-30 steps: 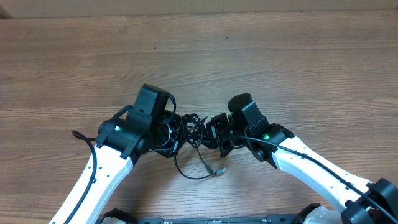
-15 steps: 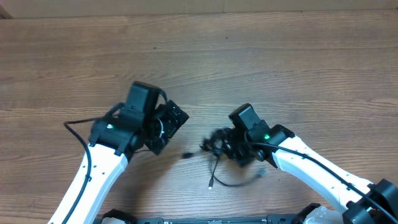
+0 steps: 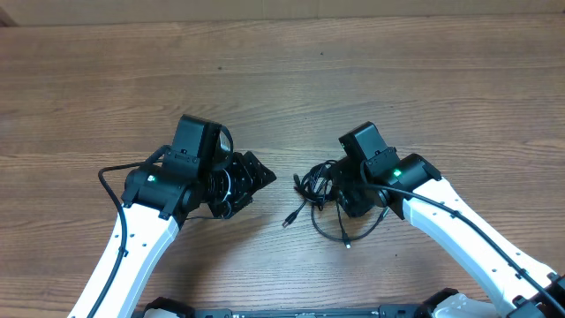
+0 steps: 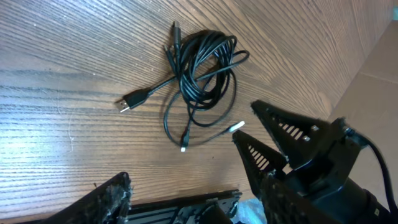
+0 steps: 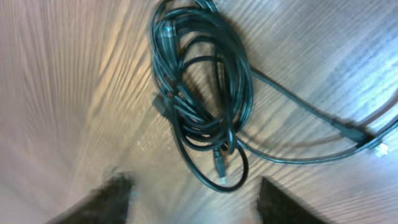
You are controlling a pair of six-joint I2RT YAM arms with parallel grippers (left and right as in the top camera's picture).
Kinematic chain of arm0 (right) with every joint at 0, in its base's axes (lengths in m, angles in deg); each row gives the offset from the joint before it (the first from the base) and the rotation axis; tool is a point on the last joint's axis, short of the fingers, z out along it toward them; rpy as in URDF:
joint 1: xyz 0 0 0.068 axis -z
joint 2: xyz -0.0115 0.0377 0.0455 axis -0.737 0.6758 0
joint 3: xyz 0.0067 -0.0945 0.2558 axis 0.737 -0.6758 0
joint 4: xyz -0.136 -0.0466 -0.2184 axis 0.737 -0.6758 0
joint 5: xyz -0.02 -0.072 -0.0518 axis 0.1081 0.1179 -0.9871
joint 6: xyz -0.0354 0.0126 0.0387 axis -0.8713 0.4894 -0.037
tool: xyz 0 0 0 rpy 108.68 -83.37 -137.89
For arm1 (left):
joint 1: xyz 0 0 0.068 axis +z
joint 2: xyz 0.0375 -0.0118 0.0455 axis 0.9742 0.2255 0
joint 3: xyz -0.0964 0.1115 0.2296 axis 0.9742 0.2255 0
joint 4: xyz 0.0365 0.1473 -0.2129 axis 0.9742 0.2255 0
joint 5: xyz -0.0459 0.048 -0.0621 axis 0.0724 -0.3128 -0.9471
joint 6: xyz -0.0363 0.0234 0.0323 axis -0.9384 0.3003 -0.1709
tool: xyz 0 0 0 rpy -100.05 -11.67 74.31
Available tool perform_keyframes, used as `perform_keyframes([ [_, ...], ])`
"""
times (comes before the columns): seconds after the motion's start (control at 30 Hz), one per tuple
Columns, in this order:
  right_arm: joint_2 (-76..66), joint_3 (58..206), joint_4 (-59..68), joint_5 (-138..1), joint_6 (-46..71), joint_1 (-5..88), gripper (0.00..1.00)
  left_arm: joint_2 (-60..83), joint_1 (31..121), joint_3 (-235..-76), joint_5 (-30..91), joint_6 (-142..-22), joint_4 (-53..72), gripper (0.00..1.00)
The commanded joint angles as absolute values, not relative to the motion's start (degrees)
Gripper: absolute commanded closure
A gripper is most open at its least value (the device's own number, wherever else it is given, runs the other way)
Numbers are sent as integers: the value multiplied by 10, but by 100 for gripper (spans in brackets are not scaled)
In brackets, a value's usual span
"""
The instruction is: Untangle cables
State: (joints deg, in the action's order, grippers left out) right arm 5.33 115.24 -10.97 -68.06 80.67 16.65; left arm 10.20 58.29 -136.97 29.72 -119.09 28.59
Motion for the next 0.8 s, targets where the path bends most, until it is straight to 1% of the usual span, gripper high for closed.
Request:
perform_keyframes([
  [0.0, 44, 1163, -101, -692, 658, 167, 23, 93, 581, -1379, 302, -1206, 287, 28],
  [0.03, 44, 1164, -109, -701, 641, 167, 19, 93, 581, -1379, 305, -1210, 287, 27],
  [0.1, 44, 1166, -150, -737, 640, 171, 18, 93, 581, -1379, 307, -1215, 287, 28],
  [0.2, 44, 1175, -228, -785, 677, 195, 18, 93, 574, -1379, 332, -1215, 287, 31],
  [0.23, 44, 1174, -239, -785, 678, 208, 23, 93, 567, -1379, 344, -1215, 287, 31],
  [0.33, 45, 1172, -257, -786, 678, 240, 45, 93, 545, -1379, 378, -1215, 286, 31],
  [0.37, 45, 1171, -257, -785, 678, 248, 48, 93, 538, -1379, 391, -1215, 286, 30],
  [0.47, 49, 1155, -229, -773, 678, 265, 45, 93, 523, -1379, 422, -1215, 286, 28],
  [0.53, 52, 1133, -191, -757, 678, 266, 48, 93, 520, -1379, 431, -1223, 287, 28],
  [0.67, 54, 1084, -100, -702, 673, 266, 47, 93, 520, -1379, 431, -1227, 287, 27],
  [0.77, 55, 1048, -49, -682, 673, 267, 48, 93, 520, -1379, 430, -1227, 287, 28],
])
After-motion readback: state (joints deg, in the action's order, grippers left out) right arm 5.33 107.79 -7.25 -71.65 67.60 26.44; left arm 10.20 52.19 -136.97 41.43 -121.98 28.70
